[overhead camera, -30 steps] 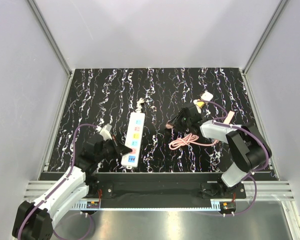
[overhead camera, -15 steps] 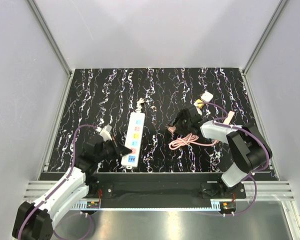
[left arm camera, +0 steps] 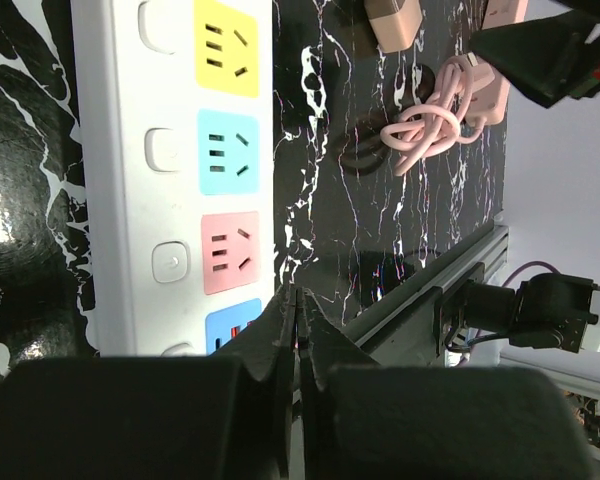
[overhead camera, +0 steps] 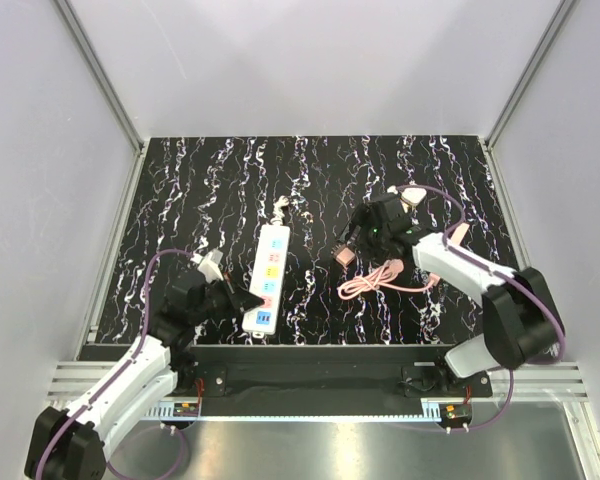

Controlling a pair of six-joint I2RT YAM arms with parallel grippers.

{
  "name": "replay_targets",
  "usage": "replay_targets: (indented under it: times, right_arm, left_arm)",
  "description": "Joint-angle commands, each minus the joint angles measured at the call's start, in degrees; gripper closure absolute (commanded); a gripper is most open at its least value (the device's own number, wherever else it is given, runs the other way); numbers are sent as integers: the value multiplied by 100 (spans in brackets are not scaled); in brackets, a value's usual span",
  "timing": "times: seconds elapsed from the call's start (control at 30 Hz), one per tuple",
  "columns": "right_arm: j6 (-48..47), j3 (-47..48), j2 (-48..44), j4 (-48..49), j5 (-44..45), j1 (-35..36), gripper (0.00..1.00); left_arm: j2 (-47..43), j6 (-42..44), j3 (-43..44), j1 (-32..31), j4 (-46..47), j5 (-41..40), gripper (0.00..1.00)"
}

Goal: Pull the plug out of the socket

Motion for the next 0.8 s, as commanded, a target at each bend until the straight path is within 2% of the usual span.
replay_targets:
  times: [0.0, 0.03, 0.17, 0.23, 0.33, 0.37, 0.47, 0.5, 0.57, 0.6, 0.67, 0.77]
  right_arm:
    - [-577, 127, -753, -433, 47, -17, 12]
    - [-613, 56, -877, -407, -15, -17, 7]
    - [-701, -497, -1396, 41, -577, -17, 0]
    - [-788, -621, -1642, 33, -613, -17, 0]
    - [-841, -893, -2055, -2, -534, -17, 0]
    - [-841, -1042, -2178, -20, -525, -26, 0]
    - [-806, -1349, -2600, -55, -612, -17, 0]
    - [-824, -1429, -2801, -47, -648, -17, 0]
    - [-710, -1692, -3004, -47, -648, -17, 0]
    - [-692, -1763, -3171, -47, -666, -17, 0]
    - [-587, -2000, -3356, -29, -657, -17, 0]
    - [-578, -2255, -3778, 15, -736, -17, 0]
  left_arm:
    - [-72, -47, -27, -18, -43, -53, 95]
    - [-64, -39, -27, -18, -43, -35, 95]
    - [-142, -4, -44, -18, -61, -17, 90]
    - [-221, -30, -88, -18, -61, 0, 87]
    - [-458, -65, -176, -18, -69, 140, 75]
    - [-633, -82, -211, -18, -96, 184, 66]
    - [-994, -170, -377, -9, -227, 316, 50]
    - [-1265, -205, -439, -9, -245, 343, 37]
    - [-1504, -275, -588, -9, -315, 387, 26]
    - [-1679, -293, -633, -9, -342, 387, 15]
    - [-1830, -337, -747, -9, -412, 404, 7]
    - [-2075, -346, -791, -9, -412, 597, 1]
